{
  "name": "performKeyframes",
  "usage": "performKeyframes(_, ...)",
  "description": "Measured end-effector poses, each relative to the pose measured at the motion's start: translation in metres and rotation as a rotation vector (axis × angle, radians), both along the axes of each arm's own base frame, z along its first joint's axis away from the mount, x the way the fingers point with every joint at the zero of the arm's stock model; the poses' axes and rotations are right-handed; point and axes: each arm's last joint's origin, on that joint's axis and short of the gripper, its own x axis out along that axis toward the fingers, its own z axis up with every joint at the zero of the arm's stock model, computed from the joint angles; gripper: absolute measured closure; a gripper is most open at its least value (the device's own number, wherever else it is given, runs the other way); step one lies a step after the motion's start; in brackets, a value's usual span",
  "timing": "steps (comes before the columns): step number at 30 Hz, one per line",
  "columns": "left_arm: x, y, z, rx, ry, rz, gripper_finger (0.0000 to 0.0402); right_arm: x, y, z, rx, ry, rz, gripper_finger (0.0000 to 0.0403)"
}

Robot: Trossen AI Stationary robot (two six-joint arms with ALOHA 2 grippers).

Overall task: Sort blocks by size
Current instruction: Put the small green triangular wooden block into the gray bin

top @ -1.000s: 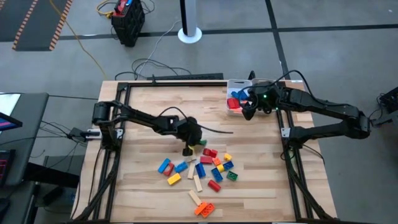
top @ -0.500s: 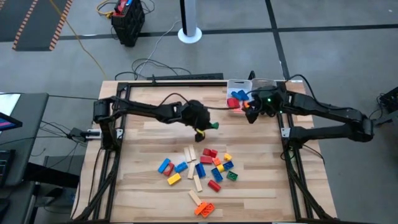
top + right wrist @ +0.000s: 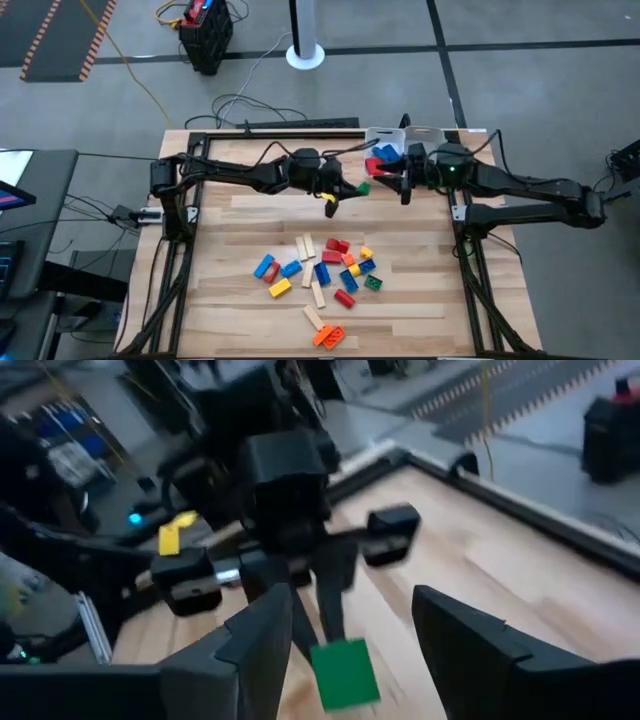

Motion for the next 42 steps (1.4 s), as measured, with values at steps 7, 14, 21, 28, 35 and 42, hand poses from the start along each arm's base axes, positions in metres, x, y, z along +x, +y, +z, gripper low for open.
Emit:
performKeyframes(7,0.002,0.000,0.013,0.002,-0.134,-0.012,0.0377,0.014,0.000,0.001,0.003,-0.062,0.054,0.0167)
performKeyframes(14,0.002,0.001,0.019,0.003,-0.189,0.013,0.0377,0.022,0.003,0.000,0.026,-0.094,0.095,0.0167)
performKeyframes(21,0.002,0.000,0.023,0.009,-0.238,0.017,0.0377,0.023,0.005,0.001,0.024,-0.097,0.099,0.0167)
performKeyframes(28,0.001,0.001,0.029,0.029,-0.298,0.020,0.0377,0.023,0.007,0.001,0.020,-0.094,0.109,0.0167)
performKeyframes(35,0.001,0.001,0.029,0.026,-0.300,0.024,0.0377,0.023,0.006,0.001,0.009,-0.095,0.107,0.0182)
performKeyframes(42,0.001,0.001,0.029,0.026,-0.299,0.023,0.0377,0.023,0.006,0.001,-0.021,-0.093,0.088,0.0245)
